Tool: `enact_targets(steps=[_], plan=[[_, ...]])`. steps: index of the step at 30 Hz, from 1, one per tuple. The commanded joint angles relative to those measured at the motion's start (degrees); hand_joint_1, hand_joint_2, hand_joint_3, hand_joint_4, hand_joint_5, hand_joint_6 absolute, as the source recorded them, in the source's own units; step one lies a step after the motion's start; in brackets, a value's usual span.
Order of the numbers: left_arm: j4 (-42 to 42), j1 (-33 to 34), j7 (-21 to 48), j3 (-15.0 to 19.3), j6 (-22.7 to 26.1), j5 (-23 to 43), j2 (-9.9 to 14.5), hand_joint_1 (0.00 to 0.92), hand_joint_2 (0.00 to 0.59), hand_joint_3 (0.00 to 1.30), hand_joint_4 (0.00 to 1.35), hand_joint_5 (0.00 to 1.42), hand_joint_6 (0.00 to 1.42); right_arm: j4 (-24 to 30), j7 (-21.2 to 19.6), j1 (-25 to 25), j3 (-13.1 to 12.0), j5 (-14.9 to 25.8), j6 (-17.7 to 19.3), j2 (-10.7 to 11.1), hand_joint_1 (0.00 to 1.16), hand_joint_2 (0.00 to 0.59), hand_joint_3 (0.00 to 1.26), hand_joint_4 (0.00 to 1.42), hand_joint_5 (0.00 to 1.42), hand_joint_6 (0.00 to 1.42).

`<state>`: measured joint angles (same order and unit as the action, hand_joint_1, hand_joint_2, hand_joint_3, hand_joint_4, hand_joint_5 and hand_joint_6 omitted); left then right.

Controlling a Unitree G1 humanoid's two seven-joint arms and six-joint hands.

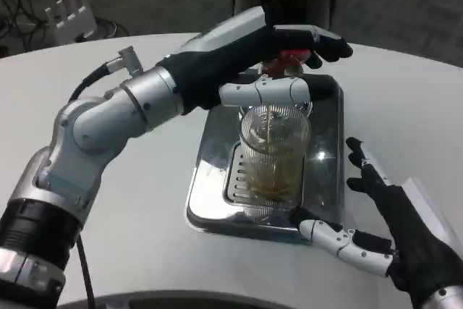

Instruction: Grasp the cup under the faucet to collect the drink, then remove the cup.

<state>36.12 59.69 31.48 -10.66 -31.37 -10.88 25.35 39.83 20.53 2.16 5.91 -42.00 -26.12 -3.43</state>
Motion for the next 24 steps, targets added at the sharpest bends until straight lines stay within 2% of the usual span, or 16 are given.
enact_targets(steps=[1, 5, 8, 15, 18, 24], plan=[[-0.61, -2.38, 0.67, -1.13, 0.59, -1.56, 0.56, 0.0, 0.101, 0.29, 0.22, 0.27, 0.35, -4.6, -5.03, -1.41, -1.26, 4.98, 3.52, 0.73, 0.62, 0.221, 0.0, 0.04, 0.12, 0.0], [-1.25, -2.55, 0.56, -0.95, 0.77, -1.69, 0.78, 0.0, 0.104, 0.29, 0.23, 0.27, 0.35, -8.44, -7.83, -3.01, -2.14, 9.88, 6.49, 2.63, 0.63, 0.221, 0.0, 0.0, 0.13, 0.0], [-1.82, -2.74, 0.67, -0.79, 0.89, -1.58, 0.98, 0.0, 0.104, 0.29, 0.23, 0.27, 0.35, -10.68, -9.84, -4.72, -2.33, 12.25, 7.01, 3.48, 0.65, 0.202, 0.0, 0.0, 0.11, 0.0], [-2.81, -3.19, 0.82, -0.72, 1.3, -1.51, 1.2, 0.0, 0.105, 0.29, 0.23, 0.27, 0.35, -15.27, -13.84, -8.53, -0.62, 12.42, 7.16, 4.93, 0.68, 0.204, 0.0, 0.0, 0.09, 0.0], [-2.96, -3.16, 0.85, -0.62, 1.43, -1.46, 1.29, 0.0, 0.104, 0.3, 0.24, 0.27, 0.35, -17.78, -14.49, -10.32, -0.54, 14.03, 7.65, 4.99, 0.71, 0.2, 0.0, 0.0, 0.08, 0.0], [-3.23, -3.08, 1.18, -0.63, 1.49, -1.39, 1.47, 0.0, 0.104, 0.3, 0.24, 0.28, 0.35, -22.38, -17.58, -13.5, 0.35, 14.56, 8.66, 5.14, 0.71, 0.199, 0.0, 0.0, 0.08, 0.0]])
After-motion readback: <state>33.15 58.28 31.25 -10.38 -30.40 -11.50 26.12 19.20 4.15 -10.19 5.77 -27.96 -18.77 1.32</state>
